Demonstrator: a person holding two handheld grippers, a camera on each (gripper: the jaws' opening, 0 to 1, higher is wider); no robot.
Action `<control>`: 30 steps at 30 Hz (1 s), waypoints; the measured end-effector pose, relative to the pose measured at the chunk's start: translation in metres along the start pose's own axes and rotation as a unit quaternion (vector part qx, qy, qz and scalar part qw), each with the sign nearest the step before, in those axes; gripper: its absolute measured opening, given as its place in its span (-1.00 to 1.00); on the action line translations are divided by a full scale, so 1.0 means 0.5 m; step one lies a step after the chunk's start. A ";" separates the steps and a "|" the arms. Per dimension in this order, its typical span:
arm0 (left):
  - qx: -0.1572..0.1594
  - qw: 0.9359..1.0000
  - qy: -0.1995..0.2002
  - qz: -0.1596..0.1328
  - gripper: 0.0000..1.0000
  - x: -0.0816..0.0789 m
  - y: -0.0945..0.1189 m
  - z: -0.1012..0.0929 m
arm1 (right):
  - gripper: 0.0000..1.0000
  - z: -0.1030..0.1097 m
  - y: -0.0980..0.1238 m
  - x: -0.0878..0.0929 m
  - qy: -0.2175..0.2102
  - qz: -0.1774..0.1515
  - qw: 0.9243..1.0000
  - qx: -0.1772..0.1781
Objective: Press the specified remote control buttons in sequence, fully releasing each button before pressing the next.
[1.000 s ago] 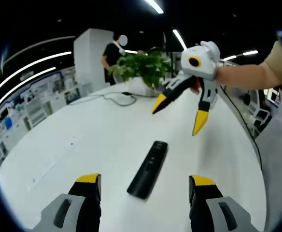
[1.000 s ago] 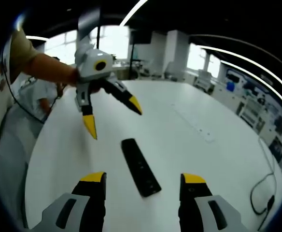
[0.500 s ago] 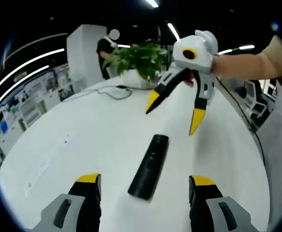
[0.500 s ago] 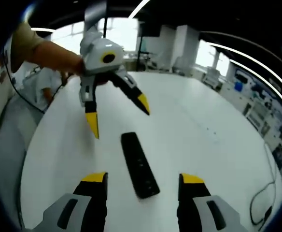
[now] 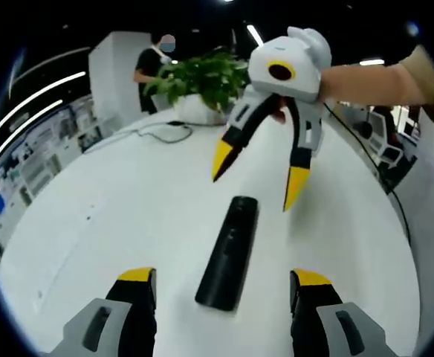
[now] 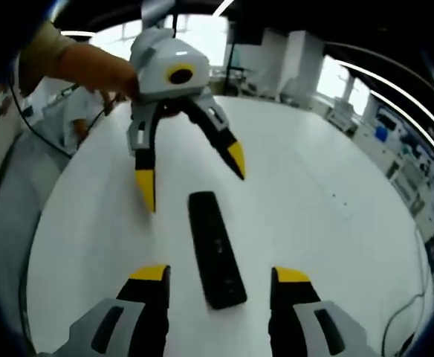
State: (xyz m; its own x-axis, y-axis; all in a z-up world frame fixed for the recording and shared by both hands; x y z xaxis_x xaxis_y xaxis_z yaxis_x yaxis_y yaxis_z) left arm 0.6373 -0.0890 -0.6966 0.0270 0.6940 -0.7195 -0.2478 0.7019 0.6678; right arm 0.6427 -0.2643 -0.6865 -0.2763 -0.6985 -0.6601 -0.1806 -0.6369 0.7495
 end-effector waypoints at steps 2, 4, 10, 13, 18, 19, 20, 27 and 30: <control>0.002 1.000 -0.002 0.001 0.50 -0.003 -0.002 0.000 | 0.03 0.001 -0.005 0.000 0.002 0.005 1.000 -0.003; 0.007 1.000 -0.004 0.004 0.50 -0.006 -0.005 -0.005 | 0.03 -0.001 -0.010 0.001 0.004 0.011 1.000 -0.006; 0.022 1.000 -0.010 0.017 0.50 -0.004 -0.021 -0.004 | -0.05 -0.003 -0.022 0.006 0.016 0.032 0.999 -0.014; 0.031 0.999 -0.015 0.024 0.48 0.000 -0.029 0.000 | -0.07 -0.003 -0.028 0.006 0.020 0.039 0.999 -0.018; 0.042 0.998 -0.021 0.035 0.41 -0.002 -0.036 0.003 | -0.14 -0.006 -0.037 0.006 0.026 0.051 0.998 -0.026; 0.046 0.998 -0.021 0.036 0.38 0.000 -0.040 0.004 | -0.16 -0.007 -0.040 0.005 0.026 0.053 0.998 -0.028; 0.048 0.998 -0.021 0.037 0.35 0.001 -0.042 0.005 | -0.18 -0.007 -0.042 0.006 0.026 0.056 0.998 -0.030; 0.060 0.997 -0.030 0.046 0.30 0.005 -0.055 0.013 | -0.23 -0.015 -0.055 0.013 0.029 0.075 0.996 -0.032; 0.063 0.996 -0.033 0.049 0.28 0.006 -0.058 0.014 | -0.26 -0.015 -0.058 0.013 0.031 0.079 0.996 -0.035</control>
State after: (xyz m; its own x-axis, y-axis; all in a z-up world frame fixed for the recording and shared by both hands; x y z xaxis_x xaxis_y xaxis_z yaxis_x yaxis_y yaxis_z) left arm 0.6513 -0.1062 -0.7169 0.0738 0.7668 -0.6376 -0.1283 0.6413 0.7565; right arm 0.6532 -0.2529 -0.7127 -0.2364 -0.8098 -0.5370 -0.0733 -0.5362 0.8409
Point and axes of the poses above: the point that each gripper's makers call its tool centre point, and the gripper's own axes: y roughly backward along the fingers, z roughly to its left, x roughly out of its underside, the point moved 8 cm from there along y, roughly backward along the fingers, and after that the axes turned 12 degrees about -y, right-handed, at the moved point
